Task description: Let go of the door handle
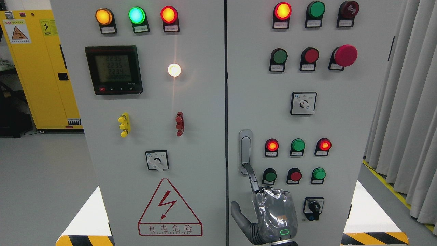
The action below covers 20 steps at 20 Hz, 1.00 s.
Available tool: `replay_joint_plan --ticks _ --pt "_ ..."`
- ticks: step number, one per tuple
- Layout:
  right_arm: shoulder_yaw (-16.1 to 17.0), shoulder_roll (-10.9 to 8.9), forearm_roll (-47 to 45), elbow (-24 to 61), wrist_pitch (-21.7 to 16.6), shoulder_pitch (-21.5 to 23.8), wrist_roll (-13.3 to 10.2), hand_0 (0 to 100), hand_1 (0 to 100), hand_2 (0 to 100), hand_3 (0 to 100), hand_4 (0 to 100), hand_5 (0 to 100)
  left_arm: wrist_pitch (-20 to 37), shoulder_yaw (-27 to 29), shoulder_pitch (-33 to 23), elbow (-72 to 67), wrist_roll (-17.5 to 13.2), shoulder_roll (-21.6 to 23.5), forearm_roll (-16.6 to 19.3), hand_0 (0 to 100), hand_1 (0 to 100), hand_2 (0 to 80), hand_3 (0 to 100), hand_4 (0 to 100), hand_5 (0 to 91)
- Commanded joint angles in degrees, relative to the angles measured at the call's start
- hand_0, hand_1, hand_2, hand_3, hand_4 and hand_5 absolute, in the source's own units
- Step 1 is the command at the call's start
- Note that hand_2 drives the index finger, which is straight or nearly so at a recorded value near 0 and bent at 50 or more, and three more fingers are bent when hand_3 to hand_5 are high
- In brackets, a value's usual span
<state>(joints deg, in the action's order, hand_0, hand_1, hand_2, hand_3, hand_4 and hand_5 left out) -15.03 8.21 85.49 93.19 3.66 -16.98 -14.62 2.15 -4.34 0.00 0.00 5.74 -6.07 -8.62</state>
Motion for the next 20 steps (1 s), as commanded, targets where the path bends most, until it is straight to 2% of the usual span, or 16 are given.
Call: replay_joint_plan --ticks 1,17,20 --pt "-0.17 -0.03 -0.06 -0.38 -0.06 0.11 0.73 44 33 0 96 97 100 0.05 -0.05 1.58 0.79 -0.02 0.00 -0.08 12 56 0.0 0 0 0.0" --pt "0.00 -0.03 -0.15 -0.73 0.12 -0.07 1.09 44 33 0 96 97 100 0.05 0.03 1.58 0.79 -0.02 0.00 0.01 12 56 0.0 0 0 0.0" --pt "0.00 0.06 -0.15 -0.73 0.47 -0.07 2.31 44 33 0 96 97 100 0.05 0.03 1.58 0.79 -0.02 0.00 0.01 12 56 0.0 0 0 0.0"
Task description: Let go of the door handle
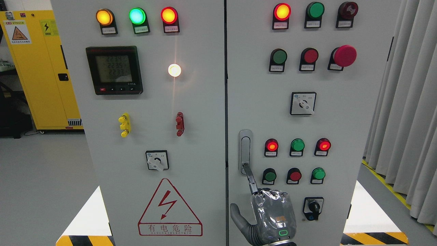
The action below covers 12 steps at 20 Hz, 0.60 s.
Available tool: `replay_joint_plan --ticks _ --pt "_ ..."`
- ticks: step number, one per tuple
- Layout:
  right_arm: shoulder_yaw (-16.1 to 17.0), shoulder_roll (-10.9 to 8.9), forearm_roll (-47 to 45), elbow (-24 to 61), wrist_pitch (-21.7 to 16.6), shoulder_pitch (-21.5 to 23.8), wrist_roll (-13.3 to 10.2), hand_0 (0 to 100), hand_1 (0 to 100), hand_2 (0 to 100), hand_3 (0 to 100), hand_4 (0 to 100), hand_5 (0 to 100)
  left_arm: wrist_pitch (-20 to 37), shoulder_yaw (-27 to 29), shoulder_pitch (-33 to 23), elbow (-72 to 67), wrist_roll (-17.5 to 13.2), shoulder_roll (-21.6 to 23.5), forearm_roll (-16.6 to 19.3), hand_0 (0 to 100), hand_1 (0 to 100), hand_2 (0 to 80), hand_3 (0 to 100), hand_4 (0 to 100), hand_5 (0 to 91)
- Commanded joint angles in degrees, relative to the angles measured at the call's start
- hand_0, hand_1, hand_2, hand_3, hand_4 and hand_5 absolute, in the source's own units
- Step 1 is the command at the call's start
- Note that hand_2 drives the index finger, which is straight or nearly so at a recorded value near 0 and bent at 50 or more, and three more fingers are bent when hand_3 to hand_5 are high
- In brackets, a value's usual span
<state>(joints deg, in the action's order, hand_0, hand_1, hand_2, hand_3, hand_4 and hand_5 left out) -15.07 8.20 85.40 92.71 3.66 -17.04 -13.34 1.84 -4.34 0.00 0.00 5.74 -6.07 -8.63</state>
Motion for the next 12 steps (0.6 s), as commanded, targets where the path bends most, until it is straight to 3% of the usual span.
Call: replay_joint_plan --ticks 1,12 --pt "-0.04 -0.03 -0.06 -0.16 0.91 0.08 1.21 44 33 0 96 97 100 0.35 -0.05 1.58 0.79 -0.02 0.00 0.02 12 56 0.0 0 0 0.0" --pt "-0.22 0.06 -0.15 -0.16 0.91 0.25 1.21 44 34 0 97 98 100 0.35 0.03 1.58 0.79 -0.02 0.00 -0.07 12 56 0.0 0 0 0.0"
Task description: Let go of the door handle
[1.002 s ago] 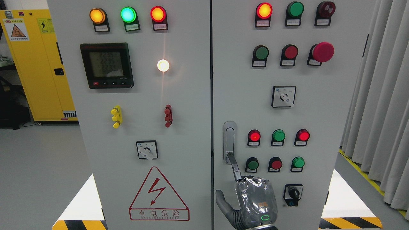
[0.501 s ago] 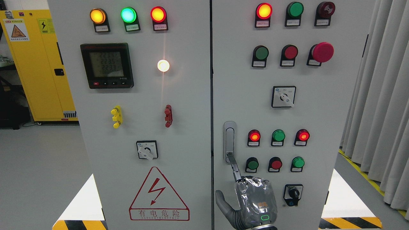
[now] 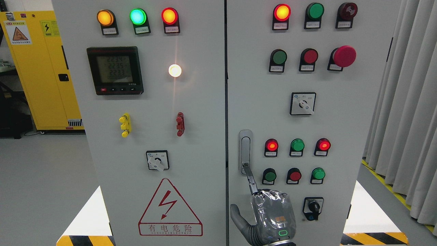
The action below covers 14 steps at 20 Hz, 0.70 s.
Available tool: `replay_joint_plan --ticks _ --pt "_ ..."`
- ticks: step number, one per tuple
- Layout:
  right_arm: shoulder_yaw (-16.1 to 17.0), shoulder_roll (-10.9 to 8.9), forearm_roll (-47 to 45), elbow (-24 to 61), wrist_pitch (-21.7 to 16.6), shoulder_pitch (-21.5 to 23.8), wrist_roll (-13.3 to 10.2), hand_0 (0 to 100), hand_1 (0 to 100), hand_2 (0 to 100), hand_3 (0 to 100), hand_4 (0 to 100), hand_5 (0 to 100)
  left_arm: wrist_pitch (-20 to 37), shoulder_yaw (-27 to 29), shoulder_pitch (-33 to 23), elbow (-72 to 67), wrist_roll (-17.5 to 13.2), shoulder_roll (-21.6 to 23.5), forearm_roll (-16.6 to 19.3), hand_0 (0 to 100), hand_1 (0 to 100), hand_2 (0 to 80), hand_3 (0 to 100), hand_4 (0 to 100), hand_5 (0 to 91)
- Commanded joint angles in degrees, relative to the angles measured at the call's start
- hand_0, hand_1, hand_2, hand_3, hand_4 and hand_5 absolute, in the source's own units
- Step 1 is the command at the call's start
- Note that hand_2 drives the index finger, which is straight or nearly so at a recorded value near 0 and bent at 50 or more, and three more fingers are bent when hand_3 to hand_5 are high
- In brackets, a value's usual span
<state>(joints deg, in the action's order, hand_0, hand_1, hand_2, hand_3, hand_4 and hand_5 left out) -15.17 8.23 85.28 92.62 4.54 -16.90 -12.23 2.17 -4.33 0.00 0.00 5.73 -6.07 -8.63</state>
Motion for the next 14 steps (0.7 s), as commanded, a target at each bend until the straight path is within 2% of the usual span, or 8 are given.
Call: replay_joint_plan --ticks 1,14 --pt "-0.12 0.03 -0.02 -0.08 0.03 0.11 0.10 44 34 0 97 98 100 0.03 -0.06 1.58 0.79 -0.02 0.00 0.02 12 56 0.0 0 0 0.0" --pt "-0.21 0.03 -0.02 -0.08 0.03 0.29 0.28 43 34 0 97 98 100 0.03 -0.06 1.58 0.79 -0.02 0.00 0.02 12 56 0.0 0 0 0.0"
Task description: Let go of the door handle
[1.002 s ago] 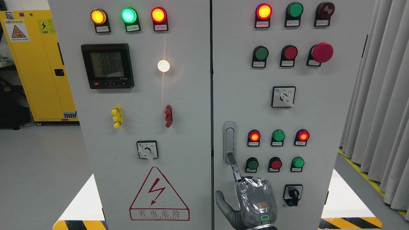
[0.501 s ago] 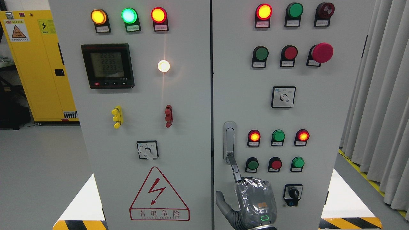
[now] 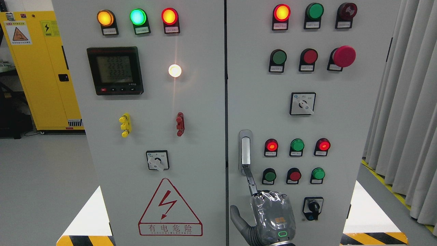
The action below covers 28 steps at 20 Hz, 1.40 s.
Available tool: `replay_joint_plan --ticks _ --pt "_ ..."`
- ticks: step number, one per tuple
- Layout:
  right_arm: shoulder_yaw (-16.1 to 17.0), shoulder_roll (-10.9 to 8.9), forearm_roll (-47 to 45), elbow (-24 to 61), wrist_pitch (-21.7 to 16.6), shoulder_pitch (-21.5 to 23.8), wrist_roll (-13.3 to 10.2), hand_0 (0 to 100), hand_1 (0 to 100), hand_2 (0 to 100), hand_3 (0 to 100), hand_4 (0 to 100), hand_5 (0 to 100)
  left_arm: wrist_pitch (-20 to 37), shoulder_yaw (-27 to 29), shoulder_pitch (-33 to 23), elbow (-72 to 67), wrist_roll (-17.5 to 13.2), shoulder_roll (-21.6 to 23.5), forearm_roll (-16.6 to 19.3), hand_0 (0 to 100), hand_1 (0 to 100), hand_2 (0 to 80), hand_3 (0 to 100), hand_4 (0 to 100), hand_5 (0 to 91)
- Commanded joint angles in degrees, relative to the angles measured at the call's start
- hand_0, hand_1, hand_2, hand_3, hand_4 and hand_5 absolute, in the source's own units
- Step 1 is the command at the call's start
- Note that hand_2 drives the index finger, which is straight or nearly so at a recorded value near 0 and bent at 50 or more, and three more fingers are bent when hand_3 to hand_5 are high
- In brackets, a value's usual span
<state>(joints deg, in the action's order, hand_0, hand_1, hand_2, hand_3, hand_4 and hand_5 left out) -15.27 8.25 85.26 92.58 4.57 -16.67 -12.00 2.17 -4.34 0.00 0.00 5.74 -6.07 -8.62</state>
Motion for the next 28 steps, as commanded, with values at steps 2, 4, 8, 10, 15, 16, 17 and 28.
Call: replay_joint_plan --ticks 2,4,8,10,15,16,17,28 --pt "-0.02 0.01 0.00 -0.03 0.00 0.06 0.05 43 34 0 97 98 100 0.03 0.04 1.58 0.79 -0.02 0.00 -0.08 12 56 0.0 0 0 0.0" --pt "-0.02 0.01 0.00 -0.03 0.00 0.33 0.05 43 34 0 97 98 100 0.03 -0.05 1.58 0.79 -0.02 0.00 0.01 12 56 0.0 0 0 0.0" --pt "-0.11 0.01 0.00 0.15 0.00 0.50 0.05 43 34 0 97 98 100 0.03 -0.05 1.58 0.79 -0.02 0.00 0.01 12 56 0.0 0 0 0.0" --pt "-0.11 0.01 0.00 0.15 0.09 0.50 -0.04 43 34 0 97 98 100 0.03 0.04 1.58 0.79 -0.02 0.00 0.01 12 56 0.0 0 0 0.0" --pt "-0.11 0.01 0.00 0.32 0.00 0.50 -0.04 43 34 0 98 98 100 0.03 0.04 1.58 0.79 -0.02 0.00 -0.08 12 56 0.0 0 0 0.0" --pt "-0.11 0.01 0.09 0.32 0.00 0.50 -0.13 43 34 0 98 98 100 0.03 0.04 1.58 0.79 -0.02 0.00 0.01 12 56 0.0 0 0 0.0" --pt "-0.02 0.01 0.26 0.41 -0.08 0.50 -0.30 43 34 0 98 98 100 0.03 0.04 1.58 0.79 -0.02 0.00 0.01 12 56 0.0 0 0 0.0" --pt "0.24 -0.08 0.53 3.75 -0.70 0.68 -0.65 43 34 0 97 97 100 0.03 -0.05 1.58 0.79 -0.02 0.00 0.01 12 56 0.0 0 0 0.0"
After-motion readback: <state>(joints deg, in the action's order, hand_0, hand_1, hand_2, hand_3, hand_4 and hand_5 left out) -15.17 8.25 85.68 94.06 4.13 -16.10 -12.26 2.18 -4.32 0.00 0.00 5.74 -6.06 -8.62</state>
